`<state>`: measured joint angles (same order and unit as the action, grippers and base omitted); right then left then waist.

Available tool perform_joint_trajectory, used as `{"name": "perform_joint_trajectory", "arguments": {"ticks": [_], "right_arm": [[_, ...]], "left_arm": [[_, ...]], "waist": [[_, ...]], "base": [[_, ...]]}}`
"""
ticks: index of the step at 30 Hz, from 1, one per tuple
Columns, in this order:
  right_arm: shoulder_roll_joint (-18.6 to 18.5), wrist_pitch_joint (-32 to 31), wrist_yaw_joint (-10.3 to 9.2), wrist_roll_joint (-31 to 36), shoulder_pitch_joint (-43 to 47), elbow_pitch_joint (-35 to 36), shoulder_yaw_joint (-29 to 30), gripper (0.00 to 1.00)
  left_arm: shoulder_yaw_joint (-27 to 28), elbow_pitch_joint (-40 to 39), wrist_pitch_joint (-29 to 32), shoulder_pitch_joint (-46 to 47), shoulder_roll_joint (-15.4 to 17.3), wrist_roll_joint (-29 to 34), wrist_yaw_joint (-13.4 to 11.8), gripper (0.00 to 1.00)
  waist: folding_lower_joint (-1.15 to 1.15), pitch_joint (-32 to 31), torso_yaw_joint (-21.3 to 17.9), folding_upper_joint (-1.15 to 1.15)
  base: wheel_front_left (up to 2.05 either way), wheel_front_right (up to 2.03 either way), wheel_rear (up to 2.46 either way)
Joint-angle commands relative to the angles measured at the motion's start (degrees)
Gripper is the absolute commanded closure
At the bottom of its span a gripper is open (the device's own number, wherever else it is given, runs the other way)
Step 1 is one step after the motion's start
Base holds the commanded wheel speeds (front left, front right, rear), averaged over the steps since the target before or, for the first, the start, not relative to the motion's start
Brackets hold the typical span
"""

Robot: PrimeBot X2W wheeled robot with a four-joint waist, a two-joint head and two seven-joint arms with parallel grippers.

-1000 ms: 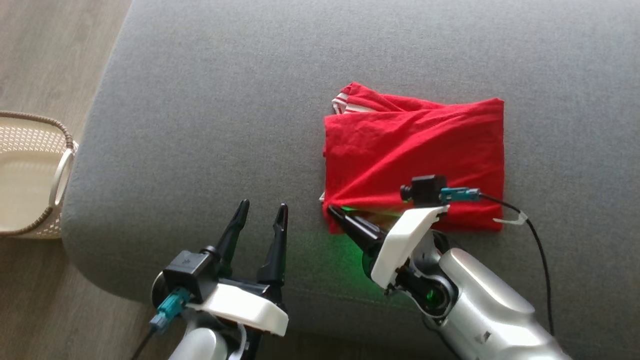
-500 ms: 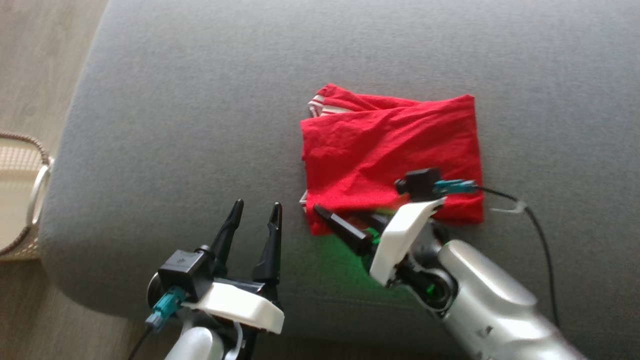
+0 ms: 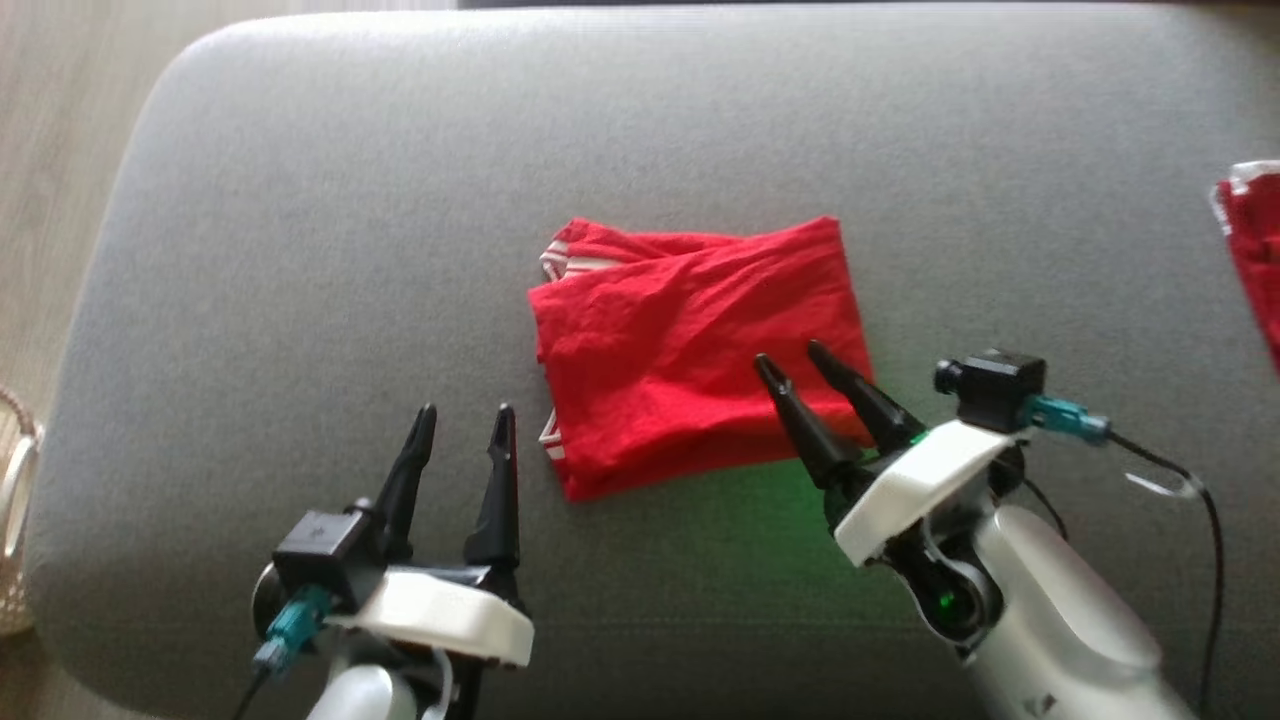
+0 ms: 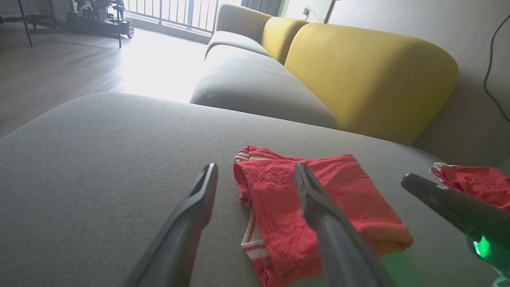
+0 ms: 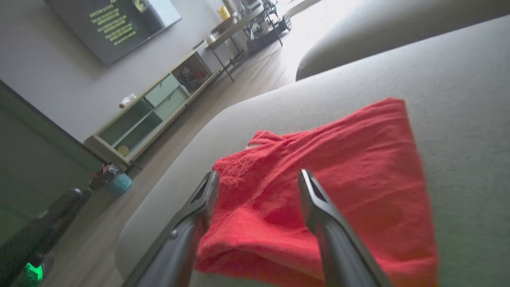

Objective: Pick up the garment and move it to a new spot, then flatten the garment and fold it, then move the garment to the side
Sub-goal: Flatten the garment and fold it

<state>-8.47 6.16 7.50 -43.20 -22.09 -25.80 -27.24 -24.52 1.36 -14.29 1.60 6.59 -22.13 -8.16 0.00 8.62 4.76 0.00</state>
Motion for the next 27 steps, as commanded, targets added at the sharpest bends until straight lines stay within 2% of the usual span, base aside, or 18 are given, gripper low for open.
{"name": "perform_joint_trajectory", "arguments": {"ticks": [1, 9, 18, 27], "right_arm": [[1.39, 1.03, -0.01, 0.88, 1.1, 3.16, 1.22, 0.0], [1.67, 4.51, -0.01, 7.58, 9.09, 10.09, 7.78, 0.0], [3.84, 8.0, -0.01, 17.68, 15.4, 13.71, 14.31, 0.0], [5.07, 8.8, -0.01, 30.29, 19.79, 16.04, 17.64, 0.0]], "left_arm": [[2.38, -2.38, -0.36, -0.19, 0.76, -0.24, -0.47, 0.0], [4.23, -3.75, -0.42, -4.24, 1.33, -1.5, -2.18, 0.0], [7.41, -6.35, -0.67, -8.45, 0.99, -0.21, -4.33, 0.0], [11.0, -8.47, -0.7, -12.18, -0.32, 3.37, -3.62, 0.0]], "waist": [[0.0, -1.91, -1.27, 0.0], [0.0, -6.92, -2.91, 0.0], [0.0, -10.65, -3.95, 0.0], [0.0, -12.54, -3.82, 0.0]], "base": [[0.0, 0.0, 0.0], [0.0, 0.0, 0.0], [0.0, 0.0, 0.0], [0.0, 0.0, 0.0]]}}
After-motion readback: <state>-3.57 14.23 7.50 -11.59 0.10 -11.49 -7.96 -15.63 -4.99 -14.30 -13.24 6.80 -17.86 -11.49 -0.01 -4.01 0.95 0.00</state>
